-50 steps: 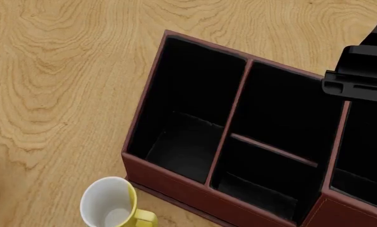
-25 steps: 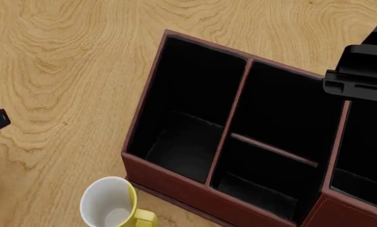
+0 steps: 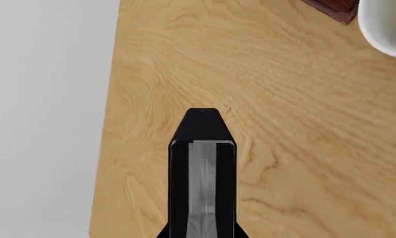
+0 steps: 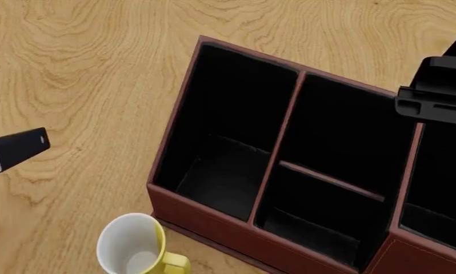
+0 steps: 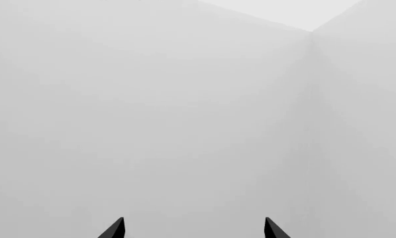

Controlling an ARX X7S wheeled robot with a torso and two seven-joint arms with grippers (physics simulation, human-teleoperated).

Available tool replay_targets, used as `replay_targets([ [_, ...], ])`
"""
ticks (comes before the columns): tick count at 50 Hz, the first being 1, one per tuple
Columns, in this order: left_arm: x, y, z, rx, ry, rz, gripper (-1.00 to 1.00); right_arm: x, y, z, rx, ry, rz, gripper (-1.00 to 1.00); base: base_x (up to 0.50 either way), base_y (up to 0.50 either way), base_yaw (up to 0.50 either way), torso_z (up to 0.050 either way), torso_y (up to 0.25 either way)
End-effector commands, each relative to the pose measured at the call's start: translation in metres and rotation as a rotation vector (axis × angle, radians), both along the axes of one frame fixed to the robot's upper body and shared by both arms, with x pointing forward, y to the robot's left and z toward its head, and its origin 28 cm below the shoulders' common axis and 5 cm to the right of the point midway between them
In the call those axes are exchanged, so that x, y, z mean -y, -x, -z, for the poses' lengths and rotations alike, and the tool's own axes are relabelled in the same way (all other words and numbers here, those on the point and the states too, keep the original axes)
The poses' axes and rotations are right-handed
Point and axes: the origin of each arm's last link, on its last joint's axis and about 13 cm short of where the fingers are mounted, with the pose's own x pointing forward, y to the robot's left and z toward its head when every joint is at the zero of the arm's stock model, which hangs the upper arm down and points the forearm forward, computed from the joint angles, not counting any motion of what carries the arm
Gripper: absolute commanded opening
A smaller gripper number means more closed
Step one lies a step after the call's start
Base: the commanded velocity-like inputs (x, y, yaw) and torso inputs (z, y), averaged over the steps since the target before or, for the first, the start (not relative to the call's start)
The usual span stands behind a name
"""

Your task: Pick up the book and place it in the back compartment of the caddy.

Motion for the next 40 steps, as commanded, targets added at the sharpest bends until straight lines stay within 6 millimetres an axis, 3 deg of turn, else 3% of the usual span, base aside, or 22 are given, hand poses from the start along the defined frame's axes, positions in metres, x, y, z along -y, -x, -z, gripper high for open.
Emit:
replay_targets([
  [1, 0.016, 0.011, -0.035, 0.134, -0.047, 0.099, -1.0, 0.003, 0.0, 0.0, 0.013, -0.016, 0.005, 1.0, 0.0, 0.0, 0.0, 0.0, 0.0],
  [23, 0.048, 0.025, -0.065, 0.14, -0.085, 0.24, -1.0, 0.004, 0.002, 0.0, 0.018, -0.025, 0.003, 1.0, 0.0, 0.0, 0.0, 0.0, 0.001],
  [40, 0.072, 0.028, -0.076, 0.14, -0.095, 0.352, -1.0, 0.004, 0.003, -0.001, 0.022, -0.028, 0.001, 1.0, 0.0, 0.0, 0.0, 0.0, 0.002],
])
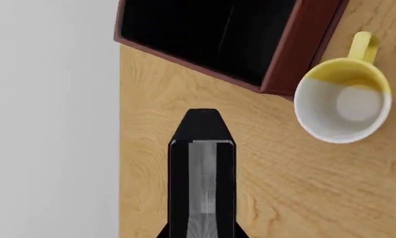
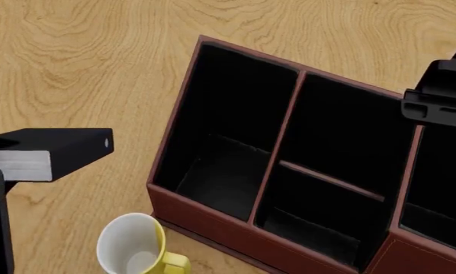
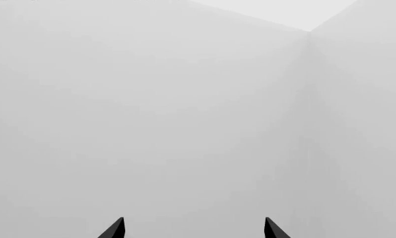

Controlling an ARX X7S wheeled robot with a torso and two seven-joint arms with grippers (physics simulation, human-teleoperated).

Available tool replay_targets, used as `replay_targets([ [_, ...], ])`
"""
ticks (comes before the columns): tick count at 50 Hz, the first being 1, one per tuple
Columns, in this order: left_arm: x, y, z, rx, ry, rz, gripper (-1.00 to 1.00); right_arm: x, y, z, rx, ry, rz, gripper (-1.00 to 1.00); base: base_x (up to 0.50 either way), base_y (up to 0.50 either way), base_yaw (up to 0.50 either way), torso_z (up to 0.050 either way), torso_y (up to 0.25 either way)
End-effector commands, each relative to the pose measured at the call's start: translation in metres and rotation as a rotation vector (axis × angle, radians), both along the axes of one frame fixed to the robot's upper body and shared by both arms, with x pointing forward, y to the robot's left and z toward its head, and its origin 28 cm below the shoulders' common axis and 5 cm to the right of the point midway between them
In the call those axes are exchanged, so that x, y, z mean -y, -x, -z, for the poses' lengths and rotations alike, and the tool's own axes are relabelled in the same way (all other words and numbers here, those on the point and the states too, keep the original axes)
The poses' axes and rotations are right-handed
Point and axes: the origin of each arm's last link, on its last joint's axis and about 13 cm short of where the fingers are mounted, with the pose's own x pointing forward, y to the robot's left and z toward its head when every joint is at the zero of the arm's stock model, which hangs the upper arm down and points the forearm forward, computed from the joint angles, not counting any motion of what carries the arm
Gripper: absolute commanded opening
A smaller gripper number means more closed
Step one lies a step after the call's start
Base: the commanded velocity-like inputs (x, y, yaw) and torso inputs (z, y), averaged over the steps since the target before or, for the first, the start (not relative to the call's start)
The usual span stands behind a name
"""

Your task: Pick up the book and place it in the back compartment of the caddy.

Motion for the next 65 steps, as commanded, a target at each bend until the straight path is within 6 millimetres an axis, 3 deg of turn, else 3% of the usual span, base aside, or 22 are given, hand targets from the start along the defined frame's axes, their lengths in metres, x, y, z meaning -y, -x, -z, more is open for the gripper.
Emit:
replay_targets([
  [1, 0.02, 0.005, -0.027, 0.13, 0.008, 0.106, -1.0, 0.003, 0.0, -0.001, 0.014, -0.016, 0.006, 1.0, 0.0, 0.0, 0.0, 0.0, 0.0],
  [23, 0.051, 0.011, -0.046, 0.105, -0.035, 0.254, -1.0, 0.004, 0.001, -0.004, 0.019, -0.019, 0.003, 1.0, 0.0, 0.0, 0.0, 0.0, 0.001],
  [65, 0.1, 0.008, -0.049, 0.011, -0.07, 0.454, -1.0, 0.003, 0.003, -0.003, 0.02, -0.019, 0.005, 1.0, 0.0, 0.0, 0.0, 0.0, 0.001],
])
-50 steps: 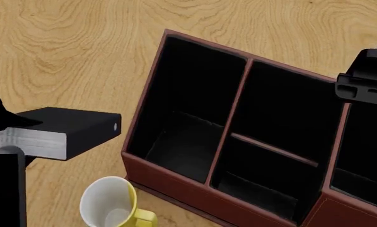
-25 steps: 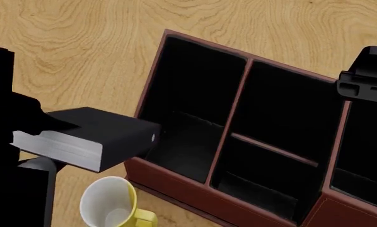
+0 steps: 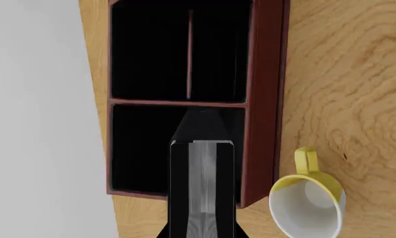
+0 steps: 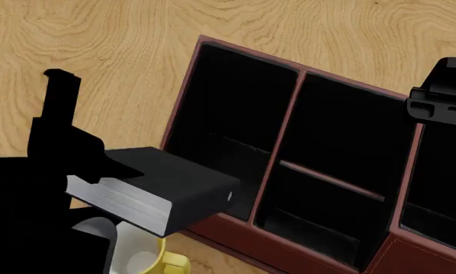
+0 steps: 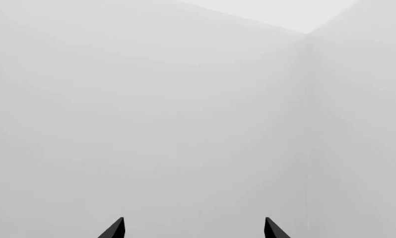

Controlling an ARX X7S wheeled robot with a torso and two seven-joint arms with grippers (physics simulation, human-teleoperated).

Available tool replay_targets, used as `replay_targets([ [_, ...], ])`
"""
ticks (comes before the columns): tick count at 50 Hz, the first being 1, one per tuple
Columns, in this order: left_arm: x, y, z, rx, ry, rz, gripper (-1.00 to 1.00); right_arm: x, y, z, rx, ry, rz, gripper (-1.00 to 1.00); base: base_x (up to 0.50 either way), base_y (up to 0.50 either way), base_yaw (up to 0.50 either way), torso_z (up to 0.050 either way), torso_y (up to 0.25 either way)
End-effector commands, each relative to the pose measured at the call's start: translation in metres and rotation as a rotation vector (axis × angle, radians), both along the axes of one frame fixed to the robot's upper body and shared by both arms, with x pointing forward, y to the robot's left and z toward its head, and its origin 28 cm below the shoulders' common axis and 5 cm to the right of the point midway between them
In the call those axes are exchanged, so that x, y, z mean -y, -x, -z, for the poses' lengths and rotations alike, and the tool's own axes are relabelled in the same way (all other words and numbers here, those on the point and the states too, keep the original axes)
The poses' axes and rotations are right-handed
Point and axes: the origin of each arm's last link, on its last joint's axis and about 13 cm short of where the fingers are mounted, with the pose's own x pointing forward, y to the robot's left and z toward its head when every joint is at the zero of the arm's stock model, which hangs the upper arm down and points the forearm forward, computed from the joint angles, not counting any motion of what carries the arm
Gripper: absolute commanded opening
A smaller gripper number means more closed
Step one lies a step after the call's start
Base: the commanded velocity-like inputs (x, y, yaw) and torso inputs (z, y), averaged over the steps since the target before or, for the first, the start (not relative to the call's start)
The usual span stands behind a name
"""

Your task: Pick up the book and place it in the back compartment of the caddy.

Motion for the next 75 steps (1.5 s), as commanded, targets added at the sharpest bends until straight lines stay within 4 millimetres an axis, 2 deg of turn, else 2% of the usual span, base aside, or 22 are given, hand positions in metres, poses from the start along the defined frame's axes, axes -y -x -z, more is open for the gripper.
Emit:
replay_targets([
  [1, 0.017, 0.001, -0.017, 0.061, 0.05, 0.074, -1.0, 0.003, -0.001, 0.0, 0.01, -0.017, 0.006, 1.0, 0.0, 0.0, 0.0, 0.0, 0.0],
  [13, 0.033, -0.001, -0.021, -0.031, 0.078, 0.098, -1.0, 0.003, 0.001, 0.0, 0.01, -0.02, 0.009, 1.0, 0.0, 0.0, 0.0, 0.0, 0.001],
  [41, 0.066, -0.006, -0.033, -0.079, 0.051, 0.168, -1.0, 0.006, 0.005, 0.001, 0.014, -0.028, 0.014, 1.0, 0.0, 0.0, 0.0, 0.0, 0.001],
  [75, 0.104, -0.03, -0.053, -0.133, 0.042, 0.18, -1.0, 0.011, 0.006, 0.004, 0.017, -0.043, 0.026, 1.0, 0.0, 0.0, 0.0, 0.0, 0.001],
])
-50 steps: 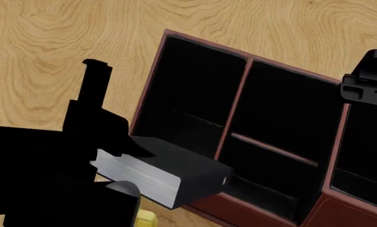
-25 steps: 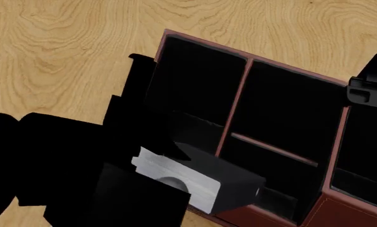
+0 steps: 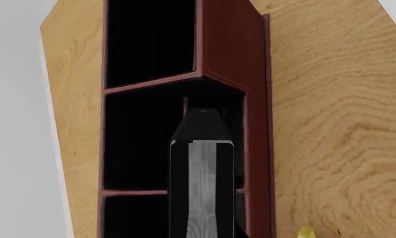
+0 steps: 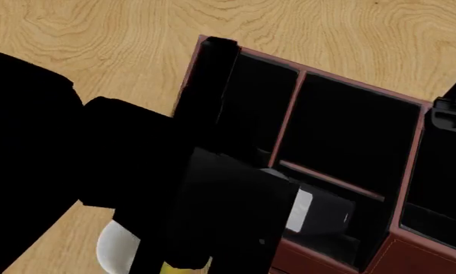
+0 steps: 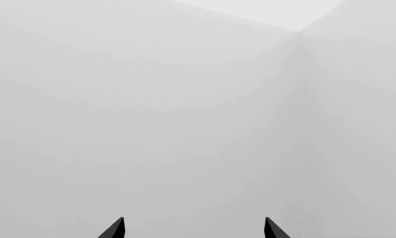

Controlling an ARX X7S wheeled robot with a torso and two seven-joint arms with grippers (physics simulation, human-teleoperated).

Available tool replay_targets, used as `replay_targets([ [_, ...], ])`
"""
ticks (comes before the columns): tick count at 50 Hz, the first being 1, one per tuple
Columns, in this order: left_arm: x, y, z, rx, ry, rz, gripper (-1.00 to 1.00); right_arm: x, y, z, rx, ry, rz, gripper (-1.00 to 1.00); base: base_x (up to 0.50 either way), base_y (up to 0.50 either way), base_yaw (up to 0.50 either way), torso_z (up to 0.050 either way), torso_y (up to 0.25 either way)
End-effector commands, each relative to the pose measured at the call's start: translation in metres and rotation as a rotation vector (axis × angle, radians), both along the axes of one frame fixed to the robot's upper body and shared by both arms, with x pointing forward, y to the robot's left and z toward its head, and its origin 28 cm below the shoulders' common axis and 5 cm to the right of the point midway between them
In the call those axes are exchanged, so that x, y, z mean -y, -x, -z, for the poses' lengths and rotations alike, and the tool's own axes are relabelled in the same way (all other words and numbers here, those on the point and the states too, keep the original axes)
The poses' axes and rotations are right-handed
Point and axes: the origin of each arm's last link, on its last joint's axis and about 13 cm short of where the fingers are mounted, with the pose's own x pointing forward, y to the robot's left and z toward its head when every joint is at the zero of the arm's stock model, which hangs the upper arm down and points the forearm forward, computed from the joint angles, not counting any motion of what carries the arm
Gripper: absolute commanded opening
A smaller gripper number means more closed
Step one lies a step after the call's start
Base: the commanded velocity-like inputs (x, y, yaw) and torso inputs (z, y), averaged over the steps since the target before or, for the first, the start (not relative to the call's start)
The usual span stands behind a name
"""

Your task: Pick up the book and place it in the back compartment of the caddy.

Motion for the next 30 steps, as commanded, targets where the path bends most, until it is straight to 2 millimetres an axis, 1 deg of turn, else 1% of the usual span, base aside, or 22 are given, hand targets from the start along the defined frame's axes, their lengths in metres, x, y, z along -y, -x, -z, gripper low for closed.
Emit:
replay_targets([
  [1, 0.015, -0.003, -0.019, 0.034, 0.059, 0.043, -1.0, 0.004, 0.0, 0.0, 0.013, -0.018, 0.011, 1.0, 0.0, 0.0, 0.0, 0.0, 0.0],
  [14, 0.024, -0.012, -0.02, 0.014, 0.044, 0.038, -1.0, 0.004, 0.001, -0.001, 0.014, -0.018, 0.015, 1.0, 0.0, 0.0, 0.0, 0.0, 0.002],
  [30, 0.037, -0.022, -0.009, -0.012, 0.015, 0.053, -1.0, 0.005, 0.001, 0.0, 0.012, -0.022, 0.019, 1.0, 0.0, 0.0, 0.0, 0.001, 0.001],
])
